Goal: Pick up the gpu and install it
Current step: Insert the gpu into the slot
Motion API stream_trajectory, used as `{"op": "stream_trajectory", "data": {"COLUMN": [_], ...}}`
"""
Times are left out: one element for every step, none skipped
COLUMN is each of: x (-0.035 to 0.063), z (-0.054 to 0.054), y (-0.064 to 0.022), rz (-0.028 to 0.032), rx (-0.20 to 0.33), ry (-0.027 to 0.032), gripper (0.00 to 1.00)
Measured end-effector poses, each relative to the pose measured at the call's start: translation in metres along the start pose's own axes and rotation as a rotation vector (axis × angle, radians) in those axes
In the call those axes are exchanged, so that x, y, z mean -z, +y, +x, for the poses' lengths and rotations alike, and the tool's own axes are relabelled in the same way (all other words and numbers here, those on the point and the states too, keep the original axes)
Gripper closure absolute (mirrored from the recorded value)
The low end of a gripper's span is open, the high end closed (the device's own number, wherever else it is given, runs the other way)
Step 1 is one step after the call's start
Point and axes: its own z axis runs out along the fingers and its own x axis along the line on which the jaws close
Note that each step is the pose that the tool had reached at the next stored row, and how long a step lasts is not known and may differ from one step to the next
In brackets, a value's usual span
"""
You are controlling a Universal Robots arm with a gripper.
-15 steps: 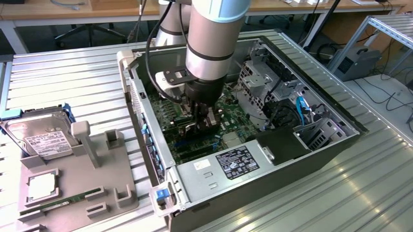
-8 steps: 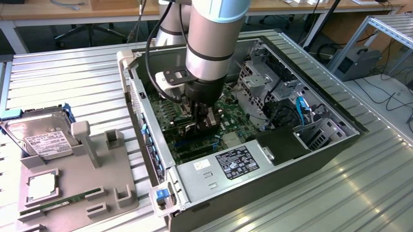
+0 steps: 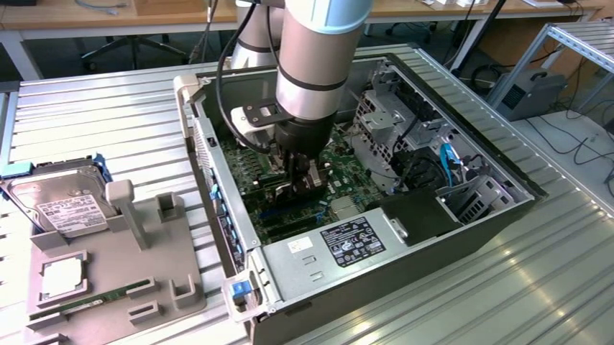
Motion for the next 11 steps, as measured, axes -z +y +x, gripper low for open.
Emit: {"op": "stream_trajectory", "data": {"x": [-0.0002,-0.0002,-0.0003,-0.0005,-0.0006,-0.0007,-0.0006,-0.0007,-0.0008,-0.0009,-0.0010], "z": [0.0000,0.0000,0.0000,0.0001,0.0001,0.0001,0.0001,0.0001,0.0003,0.0004,0.0004], "y": [0.0000,0.0000,0.0000,0.0001,0.0002,0.0002,0.0003,0.0004,0.0006,0.0008,0.0011], "rz": [0.0001,0.0001,0.0001,0.0001,0.0001,0.0001,0.0000,0.0002,0.0006,0.0008,0.0013], "rx": [0.000,0.000,0.000,0.000,0.000,0.000,0.000,0.000,0.000,0.001,0.001], "ry": [-0.0001,-0.0003,-0.0003,-0.0003,-0.0006,-0.0007,-0.0006,-0.0007,-0.0013,-0.0015,-0.0017], "gripper": [0.73,0.73,0.73,0.73,0.73,0.73,0.73,0.73,0.73,0.73,0.73]}}
